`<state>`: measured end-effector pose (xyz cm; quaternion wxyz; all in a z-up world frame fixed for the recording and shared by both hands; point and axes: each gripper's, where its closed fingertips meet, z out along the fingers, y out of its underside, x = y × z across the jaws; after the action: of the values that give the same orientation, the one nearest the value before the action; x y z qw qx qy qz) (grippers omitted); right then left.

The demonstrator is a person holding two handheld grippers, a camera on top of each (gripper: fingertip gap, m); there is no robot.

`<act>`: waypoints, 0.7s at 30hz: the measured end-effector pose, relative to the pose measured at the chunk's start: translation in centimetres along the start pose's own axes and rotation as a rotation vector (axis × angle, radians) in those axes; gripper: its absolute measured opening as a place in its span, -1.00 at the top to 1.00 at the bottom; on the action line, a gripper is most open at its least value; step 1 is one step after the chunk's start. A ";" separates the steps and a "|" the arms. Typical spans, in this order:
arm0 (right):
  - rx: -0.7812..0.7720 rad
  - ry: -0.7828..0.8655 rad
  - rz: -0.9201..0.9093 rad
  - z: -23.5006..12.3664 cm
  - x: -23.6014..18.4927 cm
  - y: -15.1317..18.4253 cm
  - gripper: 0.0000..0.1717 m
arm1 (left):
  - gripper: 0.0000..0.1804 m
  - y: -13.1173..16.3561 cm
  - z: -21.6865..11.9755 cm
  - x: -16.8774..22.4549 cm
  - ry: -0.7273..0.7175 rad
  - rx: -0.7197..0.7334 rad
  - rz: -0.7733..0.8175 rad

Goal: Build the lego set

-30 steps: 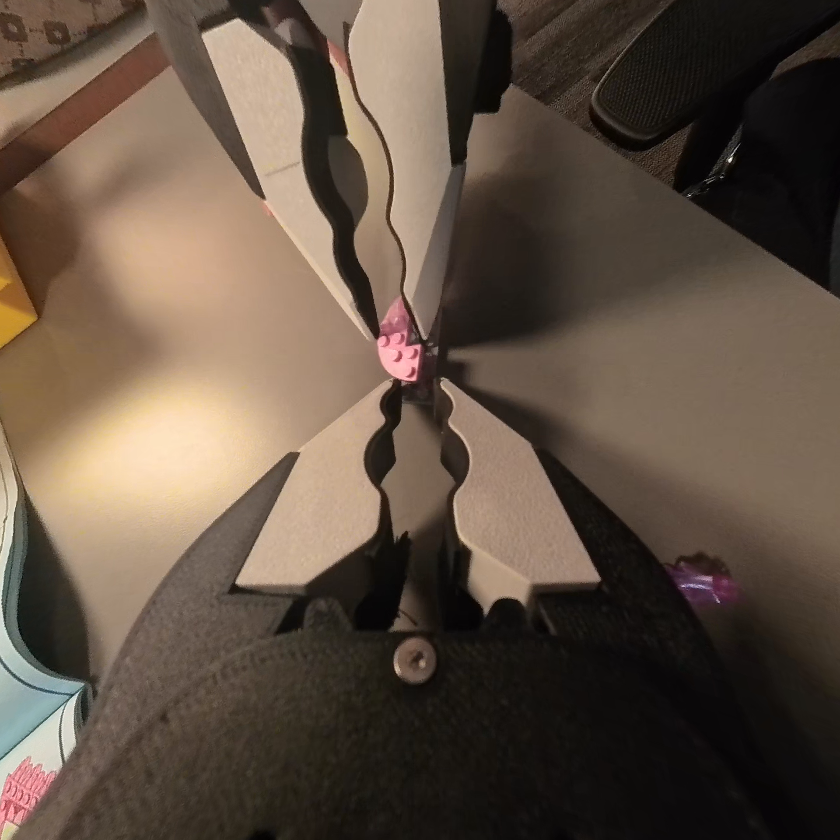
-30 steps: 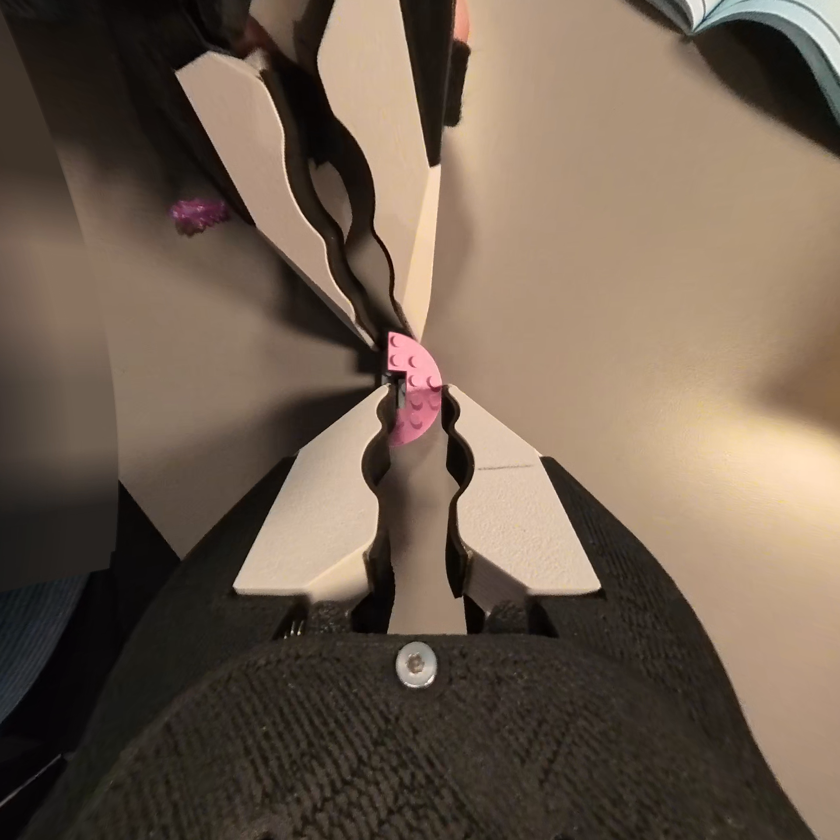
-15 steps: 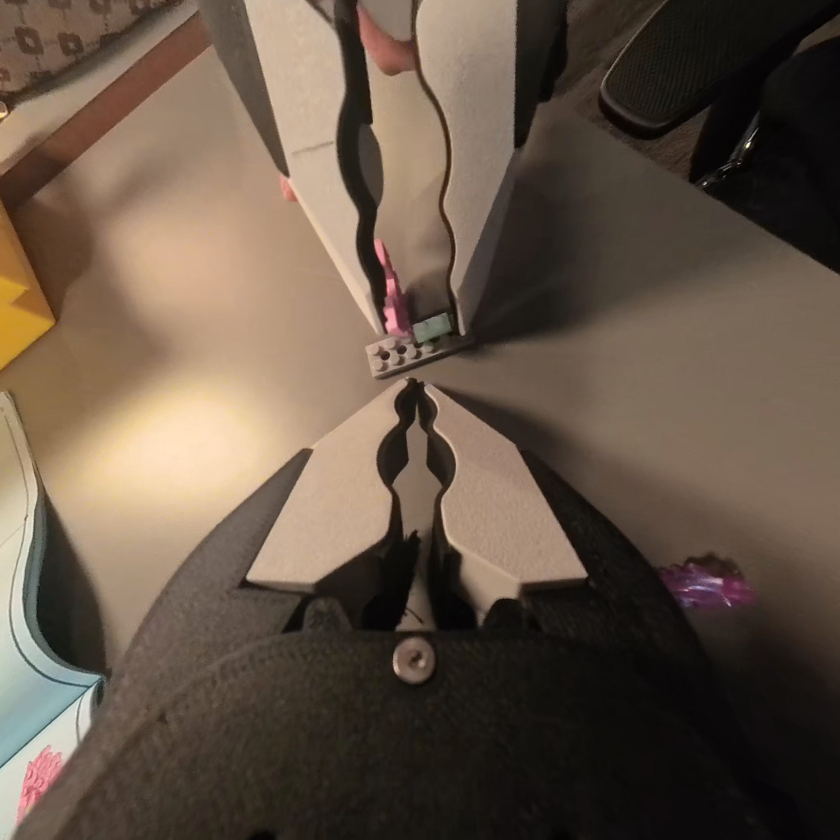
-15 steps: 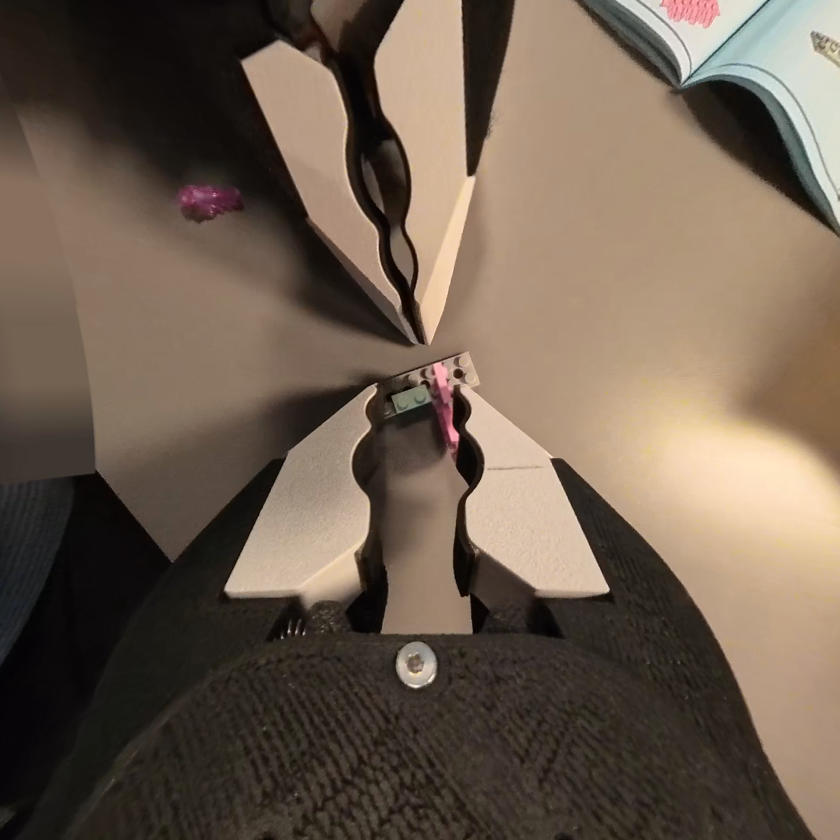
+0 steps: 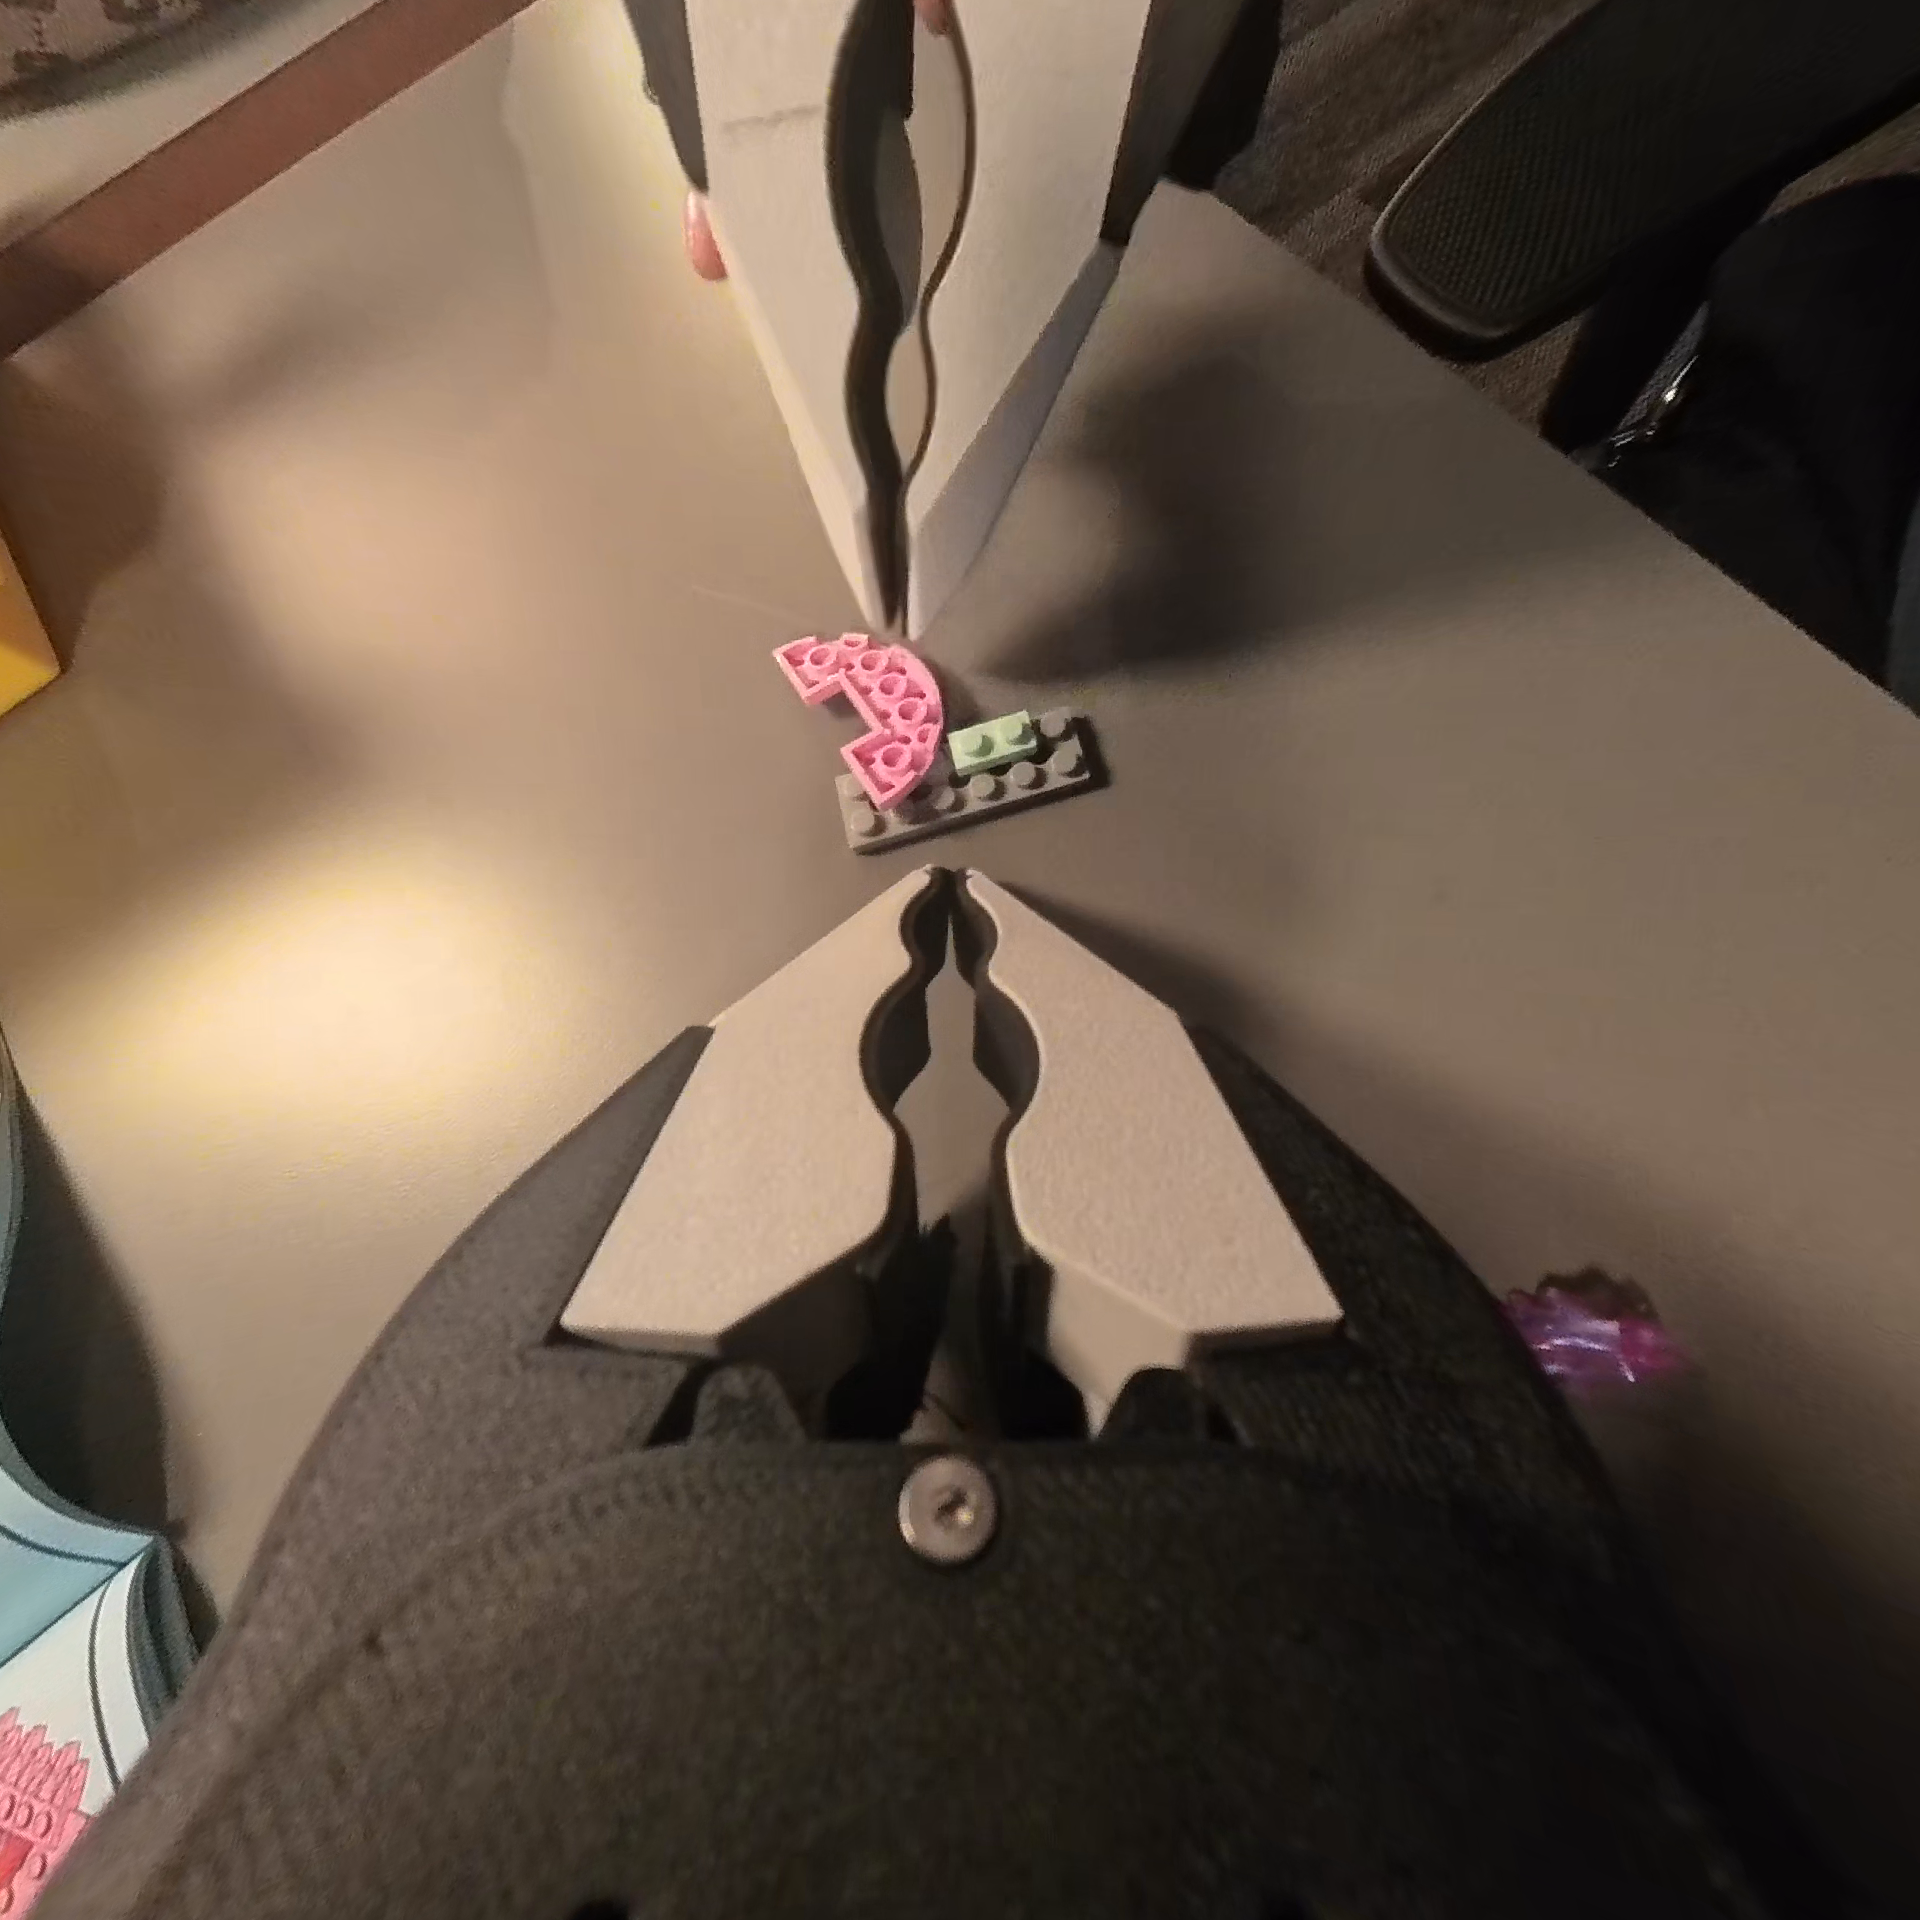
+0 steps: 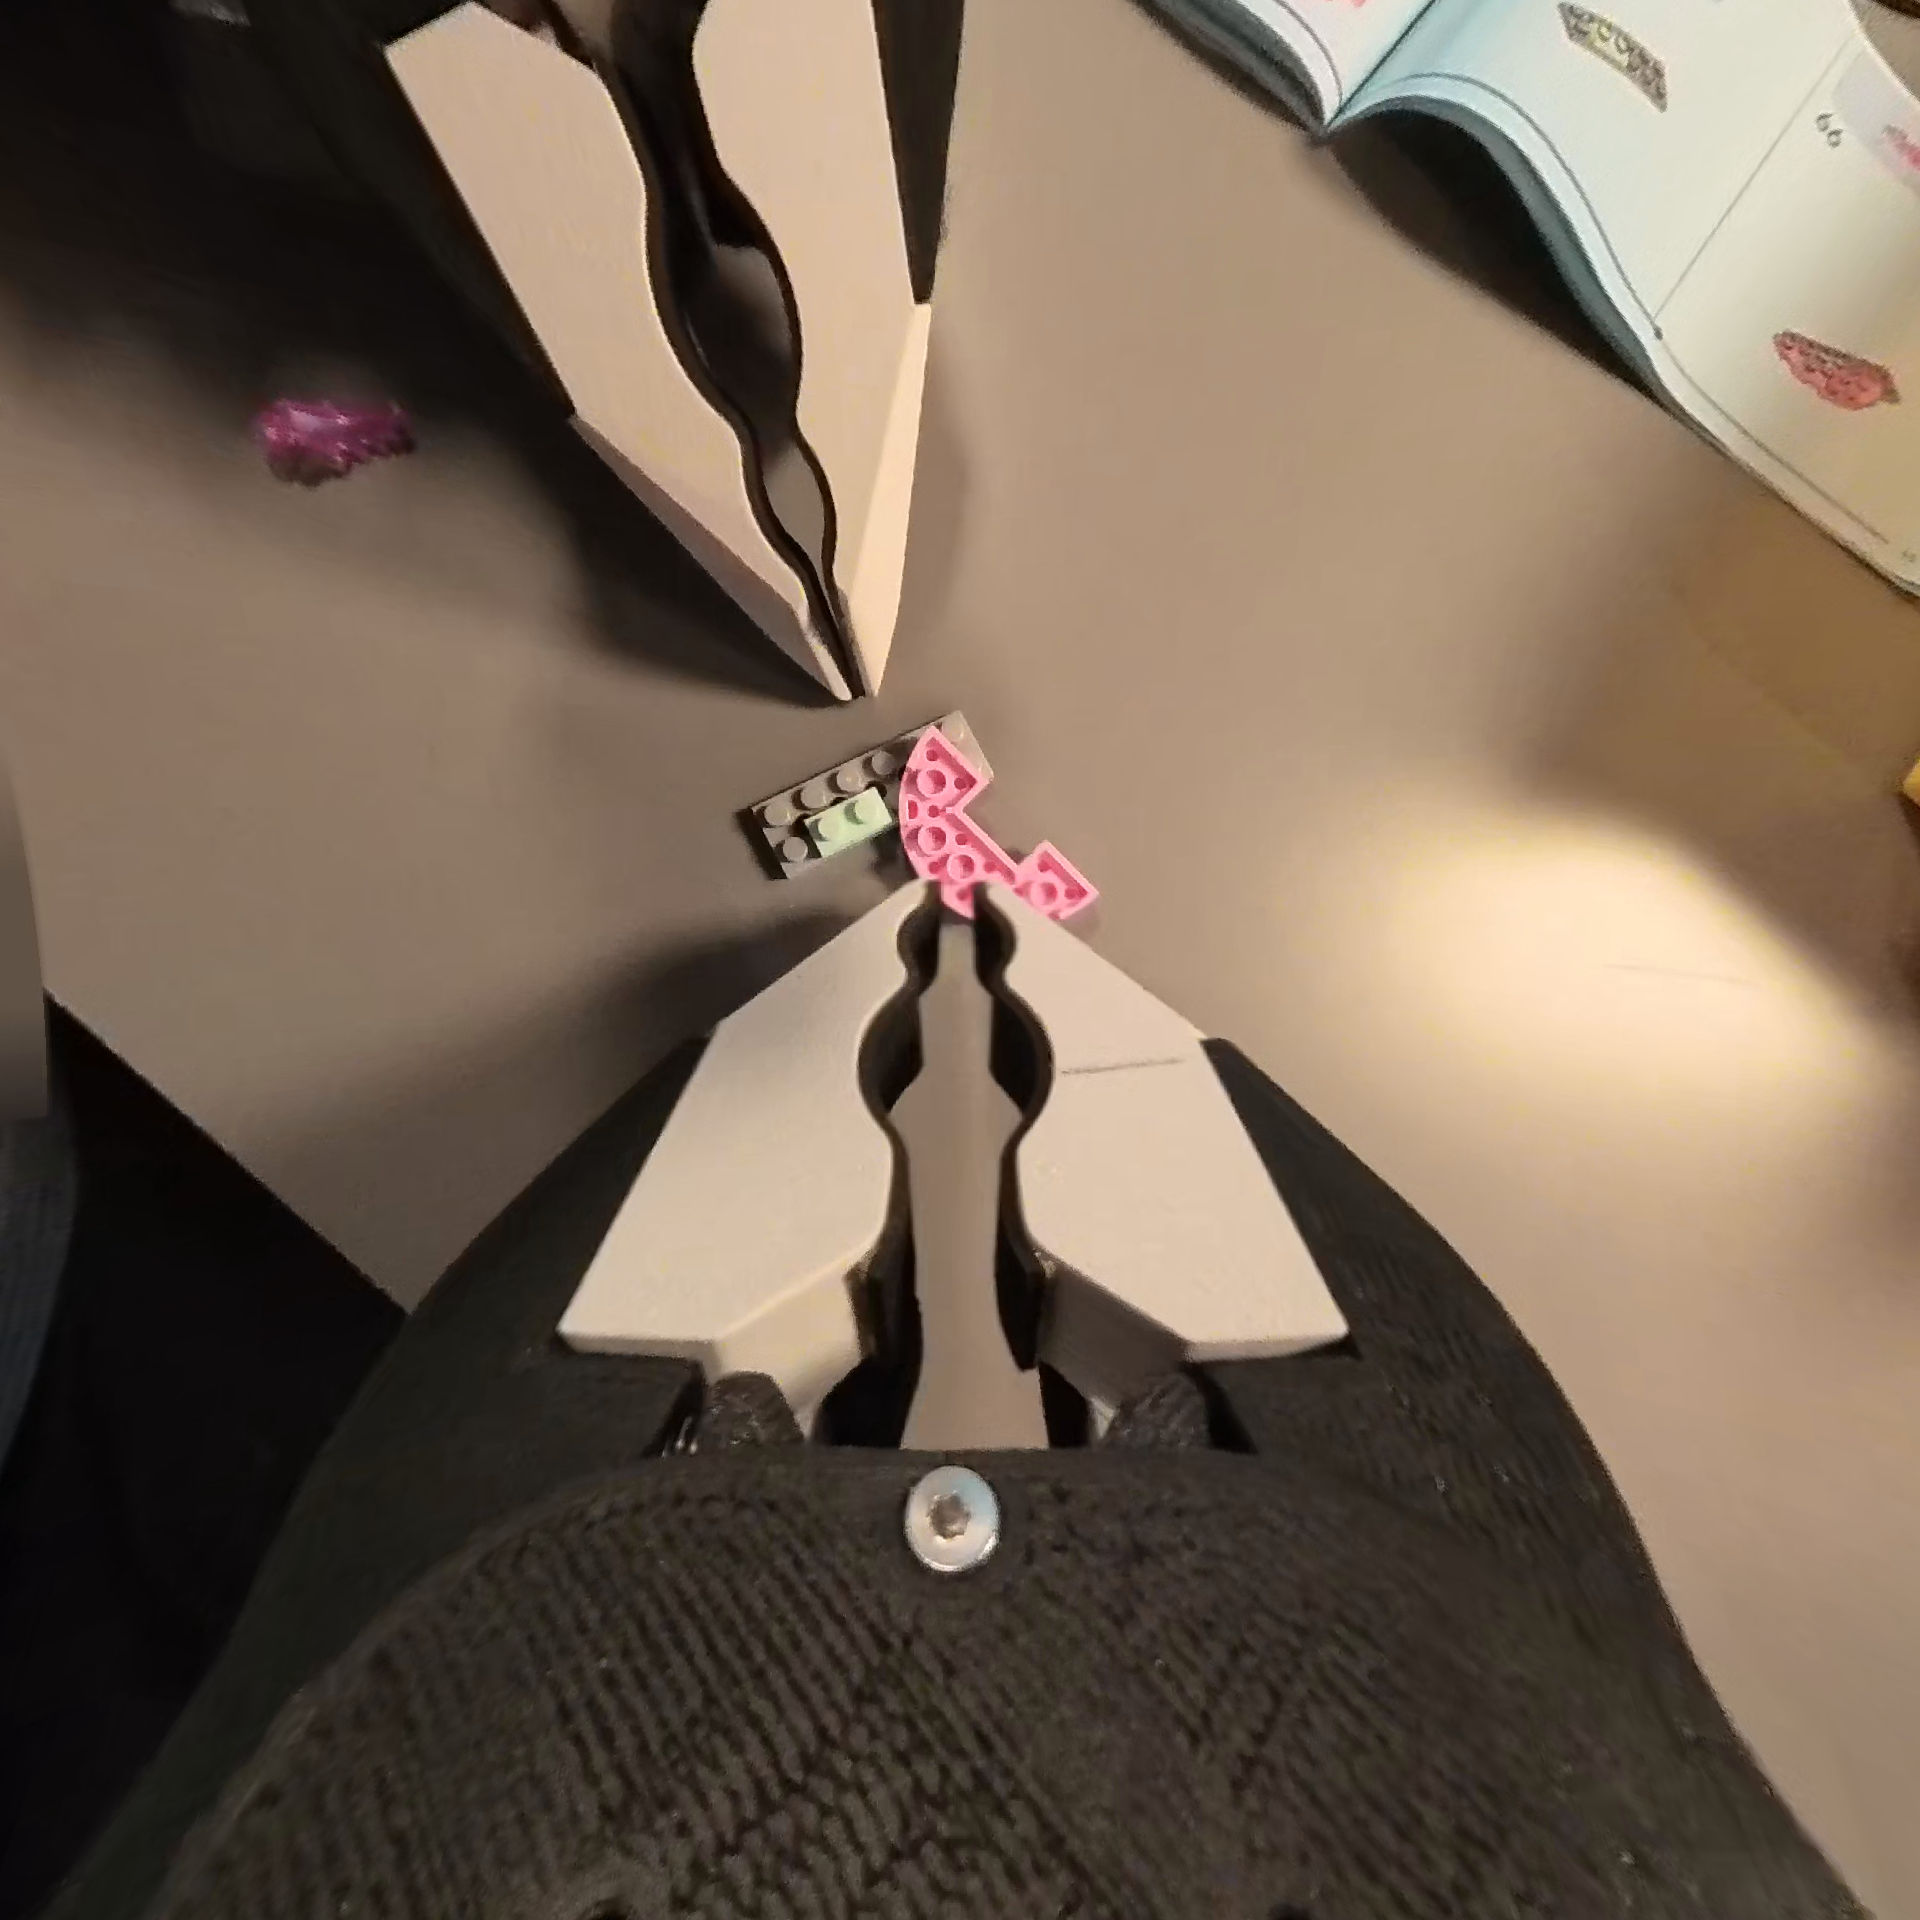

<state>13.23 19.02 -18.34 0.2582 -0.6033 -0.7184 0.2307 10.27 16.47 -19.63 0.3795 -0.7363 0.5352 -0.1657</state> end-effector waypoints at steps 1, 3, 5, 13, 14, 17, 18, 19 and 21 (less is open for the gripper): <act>0.007 -0.011 0.011 -0.1 -0.1 0.0 0.84 | 1.00 0.0 0.0 0.0 0.001 -0.001 -0.003; 0.012 -0.024 0.009 0.0 -0.1 0.3 0.61 | 1.00 0.0 0.0 0.0 0.001 -0.001 -0.011; 0.029 -0.024 -0.058 0.4 -0.4 0.3 0.49 | 1.00 0.1 0.0 -0.1 0.003 -0.001 -0.017; -0.039 -0.064 -0.161 1.3 -0.3 0.1 0.82 | 0.66 0.4 -0.7 0.0 0.032 0.004 -0.075; -0.041 -0.054 -0.158 1.3 -0.2 0.0 0.82 | 0.61 0.3 -0.7 -0.3 0.009 0.006 -0.058; 0.002 -0.010 -0.108 1.1 0.3 -0.4 0.83 | 0.44 -0.4 -0.5 -1.1 -0.093 0.023 0.032; 0.034 -0.008 -0.066 0.8 0.4 -0.8 0.84 | 0.40 -0.8 -0.5 -1.3 -0.142 0.034 0.083; 0.079 -0.015 -0.011 0.5 0.4 -1.3 0.83 | 0.36 -1.3 -0.5 -1.5 -0.192 0.046 0.137; 0.209 -0.058 0.131 -0.4 0.4 -2.7 0.83 | 0.29 -2.6 -0.7 -2.0 -0.299 0.084 0.232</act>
<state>11.43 18.96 -16.28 0.2831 -0.6119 -0.6566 0.3382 10.82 18.42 -16.95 0.5015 -0.6697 0.5469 -0.0318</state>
